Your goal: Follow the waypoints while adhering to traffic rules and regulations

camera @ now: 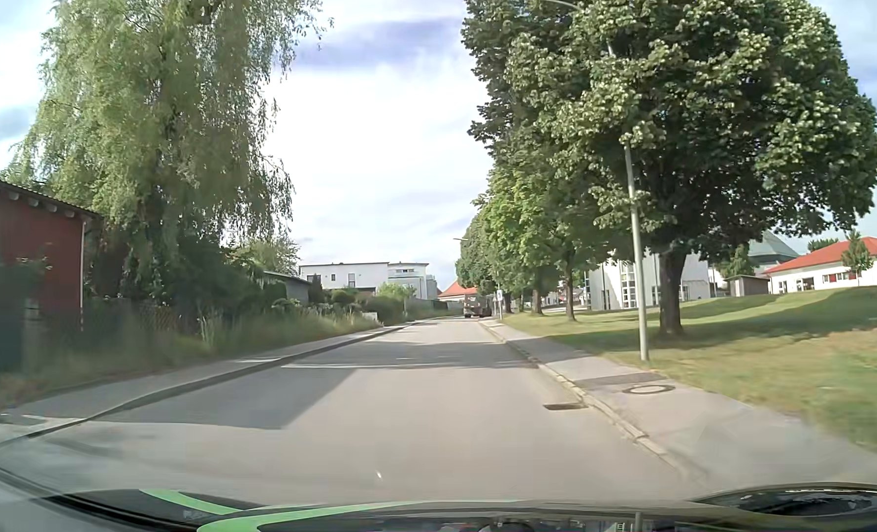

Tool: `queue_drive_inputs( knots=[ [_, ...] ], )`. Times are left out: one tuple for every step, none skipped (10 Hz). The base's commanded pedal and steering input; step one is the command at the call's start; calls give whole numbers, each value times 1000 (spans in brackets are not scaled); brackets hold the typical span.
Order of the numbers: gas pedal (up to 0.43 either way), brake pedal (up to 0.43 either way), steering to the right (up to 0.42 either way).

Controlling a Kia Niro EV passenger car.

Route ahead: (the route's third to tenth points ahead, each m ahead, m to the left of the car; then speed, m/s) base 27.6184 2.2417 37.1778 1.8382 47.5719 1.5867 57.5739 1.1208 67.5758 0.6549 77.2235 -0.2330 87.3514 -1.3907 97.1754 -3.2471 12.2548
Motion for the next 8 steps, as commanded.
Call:
queue_drive_inputs(
  knots=[
    [169,0,-5],
    [169,0,-6],
    [169,0,-7],
    [169,0,-9],
    [169,0,-9],
    [169,0,-10],
    [169,0,-10],
    [169,0,-10]
  ],
)
